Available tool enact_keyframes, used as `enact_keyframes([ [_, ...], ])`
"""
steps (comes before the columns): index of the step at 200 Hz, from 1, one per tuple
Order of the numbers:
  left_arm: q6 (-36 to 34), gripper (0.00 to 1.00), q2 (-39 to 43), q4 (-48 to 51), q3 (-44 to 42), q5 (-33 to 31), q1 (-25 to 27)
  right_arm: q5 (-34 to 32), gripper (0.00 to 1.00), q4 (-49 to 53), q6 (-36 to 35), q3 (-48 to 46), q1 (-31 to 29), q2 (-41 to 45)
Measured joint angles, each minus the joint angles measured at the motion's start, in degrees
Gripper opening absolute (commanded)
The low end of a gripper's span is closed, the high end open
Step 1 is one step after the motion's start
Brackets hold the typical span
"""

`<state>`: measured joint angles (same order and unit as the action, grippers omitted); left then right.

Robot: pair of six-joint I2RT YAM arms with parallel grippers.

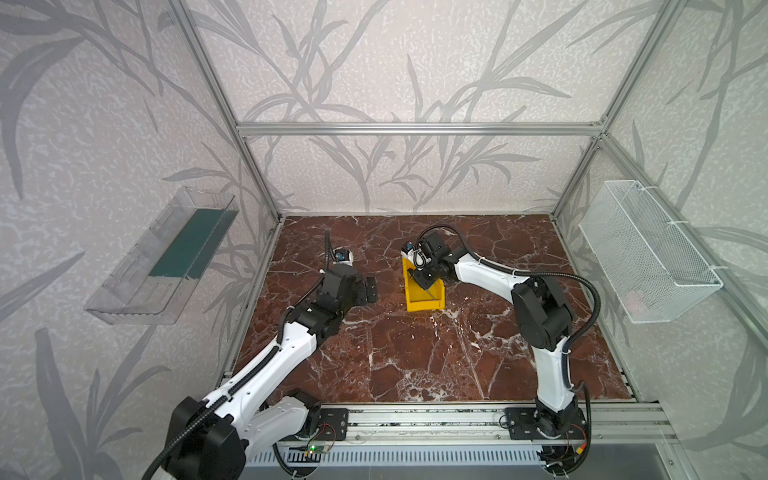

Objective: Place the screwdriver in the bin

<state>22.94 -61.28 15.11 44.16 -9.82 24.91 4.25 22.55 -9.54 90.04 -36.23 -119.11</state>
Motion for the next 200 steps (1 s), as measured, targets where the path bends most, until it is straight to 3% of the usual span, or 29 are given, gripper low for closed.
enact_keyframes([
  [41,-1.36,0.99,0.42,0.81,0.63,-0.55,-0.92,-1.29,0.47,0.13,1.16,0.57,-0.11,1.05],
  [60,-2.8,0.99,1.42,0.79,0.63,-1.16,-1.09,-2.78,0.55,0.15,1.99,0.0,-0.22,3.96],
  [100,-5.81,0.99,2.43,-0.57,0.76,-7.23,-3.28,-9.92,1.0,-2.84,3.91,-7.48,-0.22,18.67],
  [148,-7.52,0.99,-3.19,-4.81,1.55,-15.98,-8.48,-21.33,0.99,-12.22,5.9,-23.8,2.62,37.57],
  [200,-10.38,0.99,-7.32,-11.89,0.9,-26.73,-8.87,-36.85,0.99,-15.41,21.05,-42.42,17.92,47.1],
])
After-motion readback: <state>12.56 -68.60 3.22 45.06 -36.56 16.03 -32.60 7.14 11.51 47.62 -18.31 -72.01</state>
